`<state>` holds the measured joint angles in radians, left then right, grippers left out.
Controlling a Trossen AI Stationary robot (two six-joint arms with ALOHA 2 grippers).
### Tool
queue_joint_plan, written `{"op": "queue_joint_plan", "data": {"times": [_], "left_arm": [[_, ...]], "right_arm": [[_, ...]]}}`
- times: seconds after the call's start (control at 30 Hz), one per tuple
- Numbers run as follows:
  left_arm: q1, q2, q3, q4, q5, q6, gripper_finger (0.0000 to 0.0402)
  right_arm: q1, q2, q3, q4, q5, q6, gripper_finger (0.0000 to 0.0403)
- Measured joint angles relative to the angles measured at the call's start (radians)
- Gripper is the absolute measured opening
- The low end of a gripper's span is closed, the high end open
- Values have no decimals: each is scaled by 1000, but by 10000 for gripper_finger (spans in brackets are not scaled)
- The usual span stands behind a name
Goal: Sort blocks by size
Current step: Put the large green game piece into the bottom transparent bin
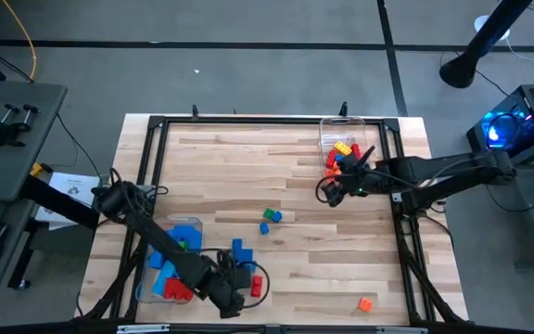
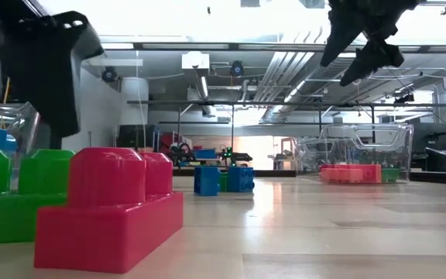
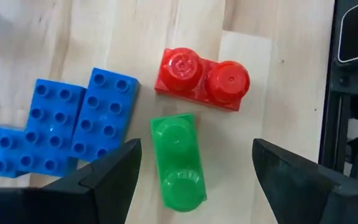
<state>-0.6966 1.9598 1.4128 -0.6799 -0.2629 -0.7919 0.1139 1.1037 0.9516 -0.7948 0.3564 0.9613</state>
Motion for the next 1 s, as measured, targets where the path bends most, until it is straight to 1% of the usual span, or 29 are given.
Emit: {"op": "queue_joint_plan", "data": {"times": [0.13,0.3,0.47,0.57,0.63,0.67,0.7,0.8,0.83,0.93,1.0], "left_arm": [[1,30,1,-46,-6,-24,294],[29,71,1,-26,92,-45,294],[40,107,2,-26,135,-78,293],[44,119,5,-30,160,-108,282],[44,120,5,-35,159,-130,257],[42,120,5,-39,152,-142,237],[42,119,4,-43,147,-153,214],[43,109,5,-62,143,-175,119],[43,103,5,-63,152,-175,93],[41,62,4,-72,174,-159,88],[42,0,4,-81,170,-158,88]], "right_arm": [[0,23,0,1,-1,-1,296],[0,21,0,4,-8,-1,296],[1,5,0,-1,-42,-1,296],[19,-16,0,-1,-54,-1,296],[40,-39,0,-2,-54,3,296],[52,-51,0,-1,-53,5,296],[65,-64,0,-2,-52,8,296],[105,-105,0,-2,-24,44,296],[119,-116,0,-1,-8,54,296],[155,-146,0,-2,43,78,296],[171,-159,0,-1,67,87,296]]}}
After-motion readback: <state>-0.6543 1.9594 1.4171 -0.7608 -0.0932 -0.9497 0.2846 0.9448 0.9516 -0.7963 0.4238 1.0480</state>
